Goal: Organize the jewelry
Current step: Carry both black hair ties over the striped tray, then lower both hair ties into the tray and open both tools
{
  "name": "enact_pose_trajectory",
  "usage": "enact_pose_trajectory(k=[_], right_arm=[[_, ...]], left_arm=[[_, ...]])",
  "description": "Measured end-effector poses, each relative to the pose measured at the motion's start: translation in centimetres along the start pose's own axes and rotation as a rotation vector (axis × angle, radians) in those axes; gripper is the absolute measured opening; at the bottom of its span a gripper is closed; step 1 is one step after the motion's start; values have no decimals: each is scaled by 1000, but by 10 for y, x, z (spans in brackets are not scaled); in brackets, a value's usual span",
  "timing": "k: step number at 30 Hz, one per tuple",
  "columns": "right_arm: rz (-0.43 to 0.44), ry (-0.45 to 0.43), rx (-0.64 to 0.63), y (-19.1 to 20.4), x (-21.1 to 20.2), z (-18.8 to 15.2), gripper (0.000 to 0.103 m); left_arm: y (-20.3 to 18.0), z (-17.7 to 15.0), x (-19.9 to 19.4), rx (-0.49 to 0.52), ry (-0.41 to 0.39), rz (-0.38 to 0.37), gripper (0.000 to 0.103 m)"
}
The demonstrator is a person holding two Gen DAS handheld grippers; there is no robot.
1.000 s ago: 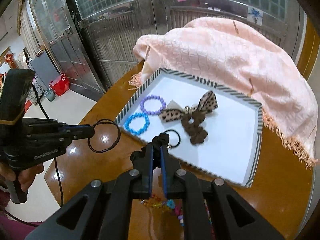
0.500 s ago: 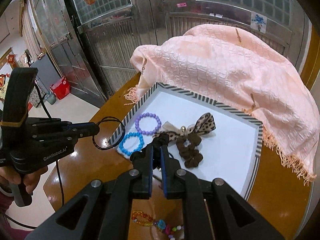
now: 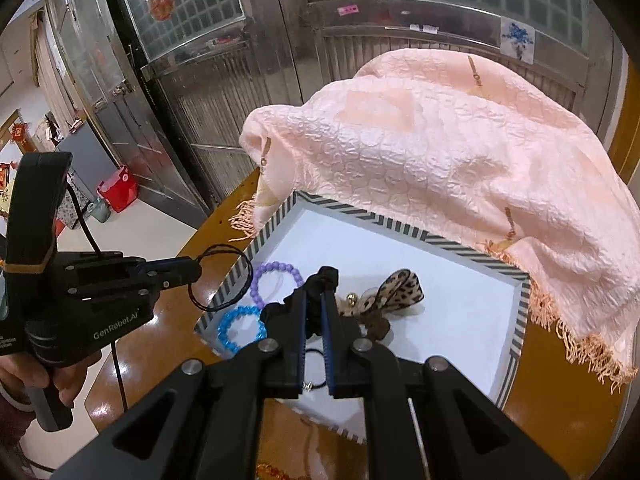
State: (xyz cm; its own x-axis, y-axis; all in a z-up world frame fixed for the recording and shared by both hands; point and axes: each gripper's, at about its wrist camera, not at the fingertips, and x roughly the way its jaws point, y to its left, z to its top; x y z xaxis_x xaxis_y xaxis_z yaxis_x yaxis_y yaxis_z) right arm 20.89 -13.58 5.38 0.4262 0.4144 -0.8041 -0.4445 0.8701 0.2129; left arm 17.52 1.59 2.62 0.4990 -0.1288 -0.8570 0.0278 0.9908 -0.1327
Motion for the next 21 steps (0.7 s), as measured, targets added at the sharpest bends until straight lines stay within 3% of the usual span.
enact_pose_trajectory(k=[14,21], right_arm=[[21,47,117,-35,70,31,7],[1,116,163,-51,116,31,7]], left_arm=[[5,45,64,-61,73,-29,3],[8,61,94,-84,104,-1,4]])
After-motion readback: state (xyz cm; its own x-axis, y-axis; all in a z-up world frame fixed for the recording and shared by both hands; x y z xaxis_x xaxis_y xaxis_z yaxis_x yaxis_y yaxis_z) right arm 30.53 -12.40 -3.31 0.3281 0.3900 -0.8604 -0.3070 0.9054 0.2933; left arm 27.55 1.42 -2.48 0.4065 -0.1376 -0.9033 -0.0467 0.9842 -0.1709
